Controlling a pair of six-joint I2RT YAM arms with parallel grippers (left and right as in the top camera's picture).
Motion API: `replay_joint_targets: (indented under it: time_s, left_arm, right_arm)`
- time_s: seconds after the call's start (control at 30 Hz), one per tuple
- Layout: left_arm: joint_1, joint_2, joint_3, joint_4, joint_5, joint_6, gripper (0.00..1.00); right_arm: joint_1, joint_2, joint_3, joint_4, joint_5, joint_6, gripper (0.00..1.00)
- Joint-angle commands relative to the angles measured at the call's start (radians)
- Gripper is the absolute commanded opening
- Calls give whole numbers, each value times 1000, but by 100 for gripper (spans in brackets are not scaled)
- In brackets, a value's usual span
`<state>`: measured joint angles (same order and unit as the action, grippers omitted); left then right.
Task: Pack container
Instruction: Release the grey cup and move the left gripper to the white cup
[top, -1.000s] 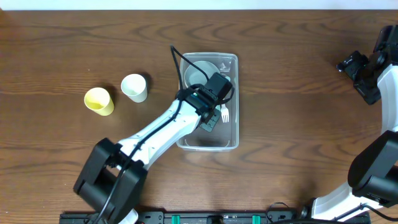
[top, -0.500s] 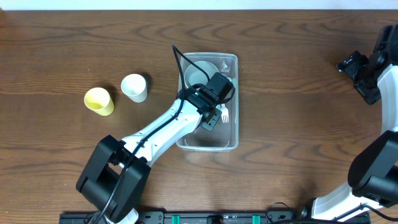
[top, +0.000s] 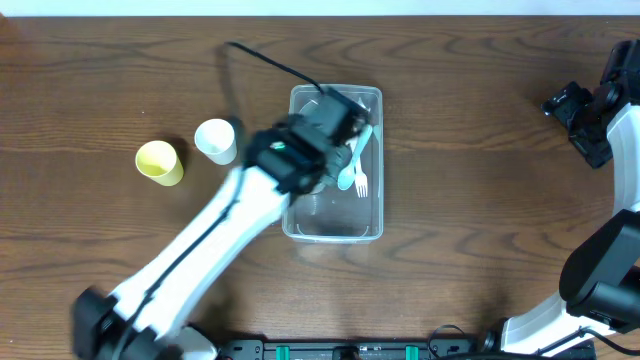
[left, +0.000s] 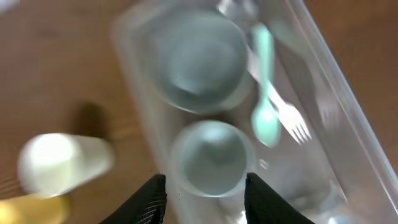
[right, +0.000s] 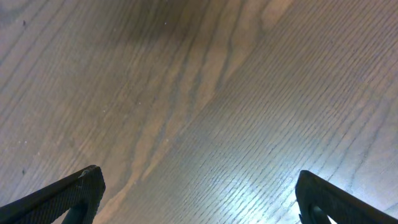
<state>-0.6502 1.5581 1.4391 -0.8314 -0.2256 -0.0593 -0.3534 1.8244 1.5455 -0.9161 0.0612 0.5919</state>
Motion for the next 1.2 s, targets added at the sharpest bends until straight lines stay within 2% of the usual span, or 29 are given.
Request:
replay_joint_targets:
  time_s: [0.0, 0.13, 0.23, 0.37, 0.87, 1.17]
  left_arm:
    - [108, -44, 14, -9, -109, -53, 42]
    - [272, -26, 13, 3, -88, -55, 42]
    - [380, 16, 13, 26, -10, -19, 41]
    - [450, 69, 13, 48, 70, 23, 41]
    - [464, 279, -5, 43, 92, 19, 41]
    - [464, 411, -5, 40, 107, -27, 41]
  right_arm:
    - [-5, 3, 9, 0, 14, 10, 99]
    - [-5, 3, 9, 0, 14, 10, 99]
    - [-5, 3, 9, 0, 14, 10, 99]
    - [-5, 3, 9, 0, 14, 10, 99]
    - [-5, 3, 9, 0, 14, 10, 99]
    - [-5, 3, 9, 0, 14, 10, 99]
